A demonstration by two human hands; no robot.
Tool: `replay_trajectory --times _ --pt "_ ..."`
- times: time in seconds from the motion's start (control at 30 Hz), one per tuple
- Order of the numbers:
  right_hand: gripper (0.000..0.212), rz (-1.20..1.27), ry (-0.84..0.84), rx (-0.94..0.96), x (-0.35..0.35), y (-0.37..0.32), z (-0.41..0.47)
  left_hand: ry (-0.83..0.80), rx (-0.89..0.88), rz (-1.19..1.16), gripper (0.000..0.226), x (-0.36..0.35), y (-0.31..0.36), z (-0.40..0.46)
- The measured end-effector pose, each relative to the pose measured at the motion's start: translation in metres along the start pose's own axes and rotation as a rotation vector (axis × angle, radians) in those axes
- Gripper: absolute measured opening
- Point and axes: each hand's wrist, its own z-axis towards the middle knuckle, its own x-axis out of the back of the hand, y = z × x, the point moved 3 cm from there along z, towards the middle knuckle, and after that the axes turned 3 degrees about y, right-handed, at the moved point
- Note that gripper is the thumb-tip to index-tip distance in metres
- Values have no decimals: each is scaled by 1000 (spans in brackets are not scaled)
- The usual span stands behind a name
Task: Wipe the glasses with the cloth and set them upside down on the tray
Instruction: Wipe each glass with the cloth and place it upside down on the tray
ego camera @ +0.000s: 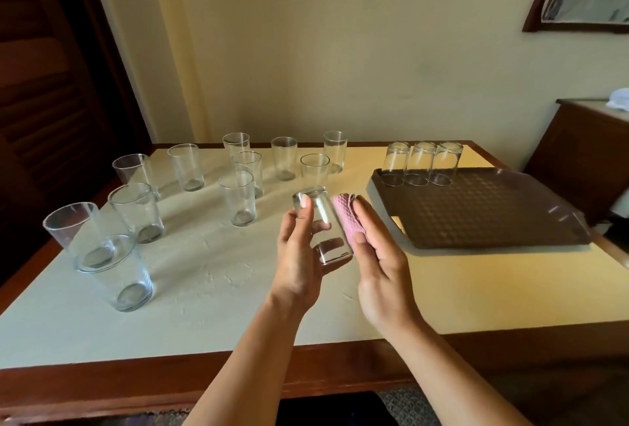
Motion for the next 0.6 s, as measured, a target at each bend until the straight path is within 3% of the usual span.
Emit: replay_trajectory --times 0.17,0.33,0.47,0.6 --pt "48 -69 -39 88 -9 -5 -8 -102 63 80 46 1 1 -7" --pt "48 -67 -39 181 -10 -9 -45 -77 -13 30 36 5 3 -15" --pt "45 -90 -28 178 -3 -15 -4 -159 -50 105 48 -6 -4 -30" --pt "44 -87 -39 226 -6 -17 -21 -97 -71 34 35 -8 5 -25"
